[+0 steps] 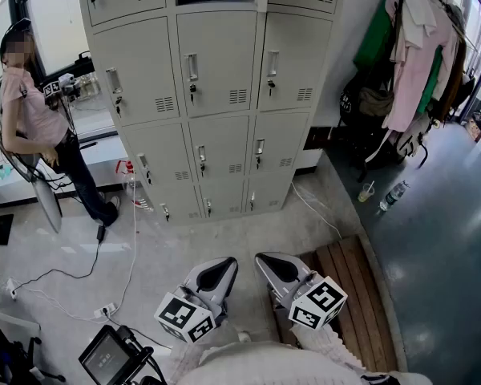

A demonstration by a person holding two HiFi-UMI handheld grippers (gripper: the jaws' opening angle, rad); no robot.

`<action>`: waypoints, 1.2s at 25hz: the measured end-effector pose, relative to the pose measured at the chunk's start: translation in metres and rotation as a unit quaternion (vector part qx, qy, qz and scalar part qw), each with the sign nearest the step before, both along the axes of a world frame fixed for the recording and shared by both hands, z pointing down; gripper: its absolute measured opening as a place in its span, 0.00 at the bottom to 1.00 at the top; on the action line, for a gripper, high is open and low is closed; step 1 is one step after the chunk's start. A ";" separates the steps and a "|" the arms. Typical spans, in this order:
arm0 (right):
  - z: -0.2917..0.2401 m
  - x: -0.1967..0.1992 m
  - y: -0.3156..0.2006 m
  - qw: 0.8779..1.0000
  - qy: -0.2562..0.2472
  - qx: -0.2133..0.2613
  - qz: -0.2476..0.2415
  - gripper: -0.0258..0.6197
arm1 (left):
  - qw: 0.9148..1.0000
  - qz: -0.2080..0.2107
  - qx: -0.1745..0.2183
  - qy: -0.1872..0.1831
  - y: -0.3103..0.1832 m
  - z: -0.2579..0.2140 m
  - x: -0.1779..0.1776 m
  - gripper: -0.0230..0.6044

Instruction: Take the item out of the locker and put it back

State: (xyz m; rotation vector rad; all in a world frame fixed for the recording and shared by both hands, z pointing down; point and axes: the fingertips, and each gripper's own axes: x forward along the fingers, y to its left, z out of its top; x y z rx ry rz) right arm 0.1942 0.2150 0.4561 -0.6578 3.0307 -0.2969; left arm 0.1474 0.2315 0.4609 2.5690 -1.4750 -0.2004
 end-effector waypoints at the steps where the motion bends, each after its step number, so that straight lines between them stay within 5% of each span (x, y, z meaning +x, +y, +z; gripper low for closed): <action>1: -0.001 -0.004 -0.009 1.000 0.000 0.004 0.003 0.04 | 1.000 0.000 0.003 0.000 -0.009 0.000 -0.004 0.05; 14: -0.055 -0.111 -0.167 0.997 -0.024 0.071 0.032 0.04 | 0.996 0.032 0.081 -0.013 -0.168 -0.060 -0.108 0.05; 30: -0.065 -0.202 -0.281 0.997 -0.021 0.067 0.019 0.04 | 0.996 0.036 0.082 -0.008 -0.292 -0.070 -0.192 0.05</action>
